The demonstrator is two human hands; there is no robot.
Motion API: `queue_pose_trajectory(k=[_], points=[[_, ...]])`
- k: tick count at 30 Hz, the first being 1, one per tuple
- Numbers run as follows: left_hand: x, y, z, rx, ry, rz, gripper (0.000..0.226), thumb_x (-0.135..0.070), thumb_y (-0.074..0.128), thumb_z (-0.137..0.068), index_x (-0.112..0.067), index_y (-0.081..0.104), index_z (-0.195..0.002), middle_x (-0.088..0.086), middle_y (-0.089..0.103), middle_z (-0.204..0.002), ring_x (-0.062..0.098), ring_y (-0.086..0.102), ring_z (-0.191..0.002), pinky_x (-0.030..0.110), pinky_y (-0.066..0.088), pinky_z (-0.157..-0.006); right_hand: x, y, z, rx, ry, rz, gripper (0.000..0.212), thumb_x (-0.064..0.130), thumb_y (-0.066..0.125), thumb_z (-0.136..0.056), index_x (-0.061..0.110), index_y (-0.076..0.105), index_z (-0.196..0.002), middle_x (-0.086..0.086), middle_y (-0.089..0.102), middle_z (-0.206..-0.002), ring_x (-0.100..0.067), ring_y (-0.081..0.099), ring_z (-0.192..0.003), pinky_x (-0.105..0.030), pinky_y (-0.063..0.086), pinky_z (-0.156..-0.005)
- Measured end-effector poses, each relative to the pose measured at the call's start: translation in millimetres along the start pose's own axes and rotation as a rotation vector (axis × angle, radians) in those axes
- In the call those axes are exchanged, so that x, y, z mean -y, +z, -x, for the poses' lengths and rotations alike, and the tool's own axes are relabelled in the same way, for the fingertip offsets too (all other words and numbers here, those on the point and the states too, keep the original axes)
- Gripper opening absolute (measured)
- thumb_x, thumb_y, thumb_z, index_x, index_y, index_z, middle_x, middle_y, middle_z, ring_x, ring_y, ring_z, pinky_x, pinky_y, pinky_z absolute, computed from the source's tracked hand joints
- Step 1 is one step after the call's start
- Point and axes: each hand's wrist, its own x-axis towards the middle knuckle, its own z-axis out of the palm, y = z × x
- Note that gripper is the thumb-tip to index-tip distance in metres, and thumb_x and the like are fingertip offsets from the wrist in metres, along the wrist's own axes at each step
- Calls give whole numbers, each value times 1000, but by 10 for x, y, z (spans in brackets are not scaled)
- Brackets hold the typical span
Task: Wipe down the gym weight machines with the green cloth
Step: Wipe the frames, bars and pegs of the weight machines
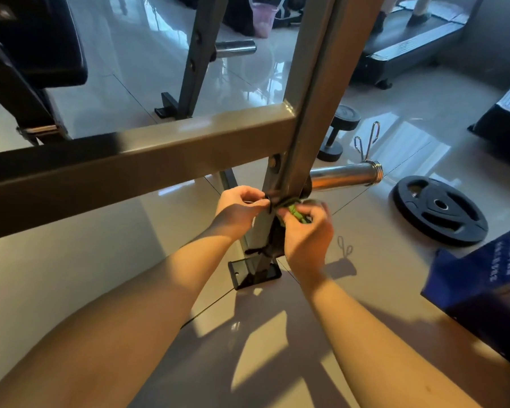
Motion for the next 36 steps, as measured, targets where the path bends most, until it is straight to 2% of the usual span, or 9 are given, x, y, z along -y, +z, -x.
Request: queue_pose_trajectory(k=[3,6,11,16,18,20,23,29,36], points=[[-3,1,-14,1,-27,-18,10,-19,77,-91,-19,76,-101,-1,74,-95,15,70,-93,30,57,-88,-238,-1,138,17,320,-19,23,-13,74,-81,5,62,-88,-10,63,-94,-25,67,-93,-25,61,-75],[19,-2,-34,8,-20,-22,11,-18,79,-89,-17,75,-99,2,75,-95,17,71,-91,32,58,-85,126,-56,-21,1,110,2,27,0,80,-82,21,62,-83,0,62,-94,-13,66,-90,-25,58,-74],[46,-17,-83,27,11,-21,17,-16,79,-89,-10,73,-104,7,74,-99,17,71,-90,25,59,-80,571,26,-214,-69,-269,-138,18,-7,78,-82,-4,62,-89,-17,58,-99,-3,61,-90,-15,52,-76],[23,-55,-106,47,11,-68,16,-17,79,-88,-13,74,-102,4,74,-99,18,71,-95,34,59,-88,-42,207,172,104,19,188,9,-8,60,-88,-2,62,-95,3,59,-92,-8,56,-83,-31,57,-80],[23,-53,-120,40,10,-94,14,-20,79,-89,-17,74,-101,0,73,-97,15,70,-94,35,59,-90,-256,276,297,97,193,181,14,-11,47,-91,-2,53,-99,2,66,-82,-20,64,-83,-32,60,-75],[36,-61,-125,57,1,-122,13,-24,78,-90,-21,73,-101,-4,73,-97,12,69,-92,34,58,-90,-394,271,442,132,315,104,18,-10,48,-88,2,54,-99,-8,68,-88,-28,64,-87,-26,59,-70],[39,-68,-124,64,-4,-127,14,-27,78,-90,-22,73,-103,-4,72,-98,11,69,-94,35,58,-91,-240,227,445,116,272,119,13,-11,66,-84,0,68,-92,-12,60,-105,-6,62,-84,-10,50,-72],[17,-43,-90,83,-2,-27,22,-28,82,-86,-16,73,-102,0,74,-97,18,71,-94,34,61,-85,276,76,-27,-110,-140,-33,23,-1,80,-83,-4,65,-101,-10,58,-107,5,60,-96,-8,49,-79],[58,-5,-34,33,-3,-17,16,-23,78,-90,-19,72,-103,1,73,-100,18,71,-93,36,61,-87,-64,159,126,-15,135,-224,17,-15,71,-85,1,65,-86,-5,53,-103,6,61,-88,-11,52,-76]])
